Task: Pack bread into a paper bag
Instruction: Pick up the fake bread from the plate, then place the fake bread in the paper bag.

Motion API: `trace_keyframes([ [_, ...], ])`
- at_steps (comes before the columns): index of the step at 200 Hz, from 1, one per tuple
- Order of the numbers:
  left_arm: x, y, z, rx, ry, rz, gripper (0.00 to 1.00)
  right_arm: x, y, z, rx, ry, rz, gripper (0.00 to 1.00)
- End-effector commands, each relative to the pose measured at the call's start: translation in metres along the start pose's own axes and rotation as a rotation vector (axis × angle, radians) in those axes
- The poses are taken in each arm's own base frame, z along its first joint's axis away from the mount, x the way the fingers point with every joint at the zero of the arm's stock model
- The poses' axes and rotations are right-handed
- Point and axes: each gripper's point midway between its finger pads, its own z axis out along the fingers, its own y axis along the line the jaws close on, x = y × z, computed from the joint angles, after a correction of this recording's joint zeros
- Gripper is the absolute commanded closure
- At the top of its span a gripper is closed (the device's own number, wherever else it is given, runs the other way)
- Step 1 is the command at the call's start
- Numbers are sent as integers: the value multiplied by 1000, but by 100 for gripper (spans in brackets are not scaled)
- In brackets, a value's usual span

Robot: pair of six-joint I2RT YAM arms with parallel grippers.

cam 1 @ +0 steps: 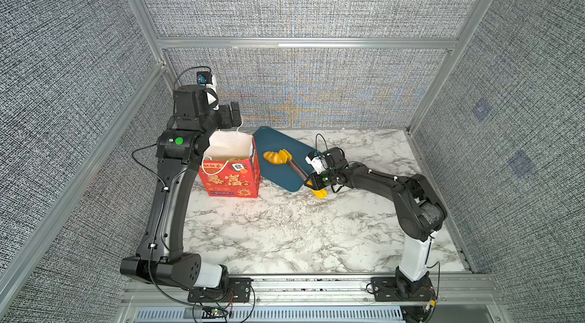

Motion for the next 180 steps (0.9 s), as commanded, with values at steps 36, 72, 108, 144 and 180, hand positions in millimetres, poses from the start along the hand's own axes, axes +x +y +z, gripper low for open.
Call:
trace_keyframes([
  [36,-8,-1,-2,9,-26,-8,0,-64,28,-57,-17,-195,-51,88],
  [72,-11,-2,-4,13,-36,-14,0,-94,41,-99,9,-291,-90,89],
  [108,-12,-3,-5,18,-40,-20,0,-114,51,-133,27,-361,-121,90],
  [144,-12,-1,-3,9,-40,-15,0,-130,77,-170,-18,-448,-163,90],
  [180,-10,-1,0,3,-32,-15,0,-132,110,-184,-78,-476,-236,90],
])
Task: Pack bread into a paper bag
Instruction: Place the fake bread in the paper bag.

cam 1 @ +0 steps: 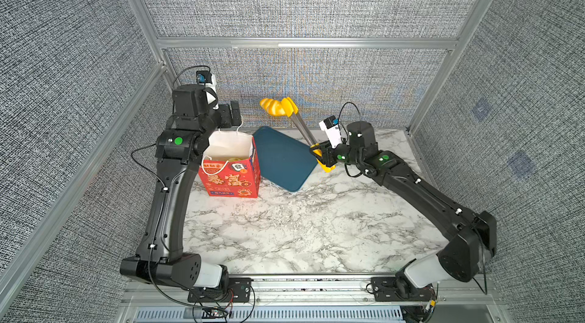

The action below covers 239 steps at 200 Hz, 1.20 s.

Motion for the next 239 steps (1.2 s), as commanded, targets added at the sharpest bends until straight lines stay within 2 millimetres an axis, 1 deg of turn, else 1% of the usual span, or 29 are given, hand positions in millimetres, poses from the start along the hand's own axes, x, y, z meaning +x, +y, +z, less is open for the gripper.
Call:
trace_keyframes([
  [1,-6,1,1,-6,-23,-10,0,-17,24,-5,-64,-56,-58,90],
  [22,-7,1,-1,-6,-27,-11,0,-11,39,2,-100,-37,-69,90],
  [52,-9,2,-5,-10,-33,-9,0,-2,63,17,-155,-5,-84,90],
  [81,-10,2,-8,-10,-38,-9,0,2,87,28,-209,13,-105,90],
  [106,-8,2,-8,-10,-33,-10,0,7,101,40,-244,36,-108,90],
  [125,-7,2,-8,-12,-31,-9,0,14,109,51,-265,66,-105,89],
  [130,-8,3,-9,-11,-33,-10,0,16,111,54,-271,74,-104,87],
  [154,-7,3,-10,-16,-32,-6,0,28,115,68,-281,115,-92,73],
  [177,-7,4,-11,-17,-34,-4,0,33,115,76,-282,129,-82,64],
  [192,-7,3,-11,-15,-33,-4,0,34,116,79,-286,135,-81,55],
  [227,-7,3,-10,-15,-32,-4,0,30,115,80,-278,125,-88,44],
  [239,-7,3,-11,-16,-33,-4,0,29,115,80,-276,123,-91,42],
])
